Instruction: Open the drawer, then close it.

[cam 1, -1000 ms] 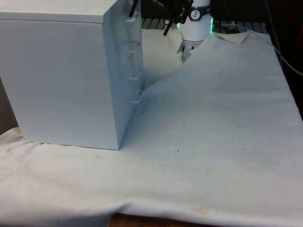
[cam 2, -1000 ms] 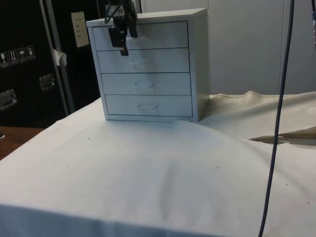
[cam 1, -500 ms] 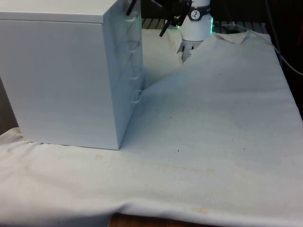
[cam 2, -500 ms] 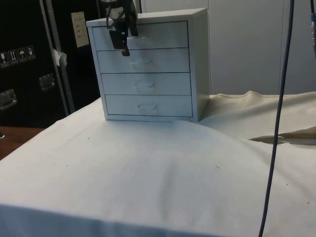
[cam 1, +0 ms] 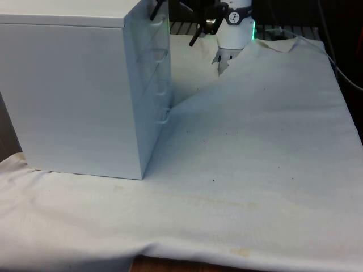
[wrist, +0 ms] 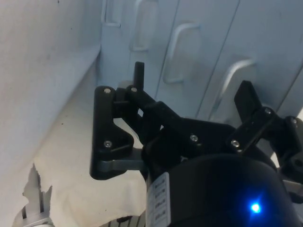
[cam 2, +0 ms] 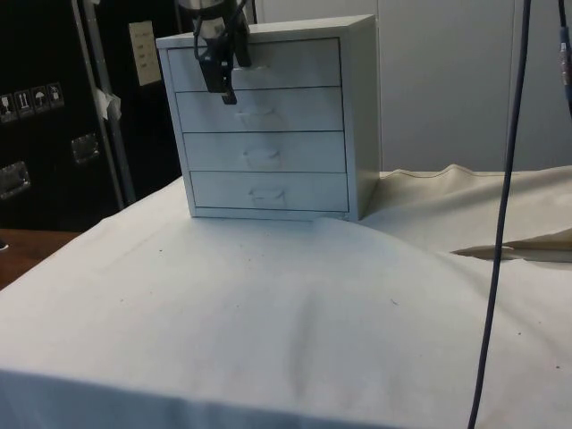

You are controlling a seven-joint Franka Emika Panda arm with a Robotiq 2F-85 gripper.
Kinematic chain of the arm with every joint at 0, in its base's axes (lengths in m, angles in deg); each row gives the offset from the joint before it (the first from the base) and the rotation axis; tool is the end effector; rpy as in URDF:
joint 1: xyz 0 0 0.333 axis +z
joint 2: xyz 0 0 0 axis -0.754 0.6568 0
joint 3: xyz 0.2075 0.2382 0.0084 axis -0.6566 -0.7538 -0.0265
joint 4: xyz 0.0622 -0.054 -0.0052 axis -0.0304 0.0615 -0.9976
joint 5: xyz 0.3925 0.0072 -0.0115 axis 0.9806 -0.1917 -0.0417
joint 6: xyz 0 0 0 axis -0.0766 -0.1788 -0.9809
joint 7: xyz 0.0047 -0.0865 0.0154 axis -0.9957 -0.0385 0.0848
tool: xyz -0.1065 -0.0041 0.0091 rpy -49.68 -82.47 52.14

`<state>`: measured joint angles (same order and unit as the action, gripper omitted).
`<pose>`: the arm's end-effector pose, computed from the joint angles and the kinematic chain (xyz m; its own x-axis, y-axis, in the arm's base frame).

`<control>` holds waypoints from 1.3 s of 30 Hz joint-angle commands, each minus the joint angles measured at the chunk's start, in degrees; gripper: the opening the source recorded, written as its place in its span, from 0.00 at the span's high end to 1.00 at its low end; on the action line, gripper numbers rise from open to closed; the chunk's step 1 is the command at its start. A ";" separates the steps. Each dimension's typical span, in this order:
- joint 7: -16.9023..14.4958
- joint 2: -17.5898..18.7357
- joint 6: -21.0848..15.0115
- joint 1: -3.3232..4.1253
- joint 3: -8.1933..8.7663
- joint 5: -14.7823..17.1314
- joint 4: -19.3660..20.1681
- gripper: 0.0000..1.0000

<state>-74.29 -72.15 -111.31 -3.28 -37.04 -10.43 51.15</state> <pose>0.6036 -0.0286 0.3961 0.9979 0.0239 0.0598 -0.0119 -0.8439 0.5364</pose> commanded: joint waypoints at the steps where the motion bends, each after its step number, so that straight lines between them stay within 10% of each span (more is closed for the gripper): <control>1: 0.11 0.11 -0.57 -0.06 -0.11 0.11 0.34 0.00; 11: 0.11 0.52 -0.40 -0.06 -0.06 0.40 0.34 0.01; 27: 0.23 0.57 0.86 -0.06 0.46 -1.09 -0.57 0.85; 39: 0.63 0.57 0.63 0.17 0.00 -0.69 -0.23 1.00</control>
<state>-74.06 -71.58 -110.34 -3.33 -36.58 -11.64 50.46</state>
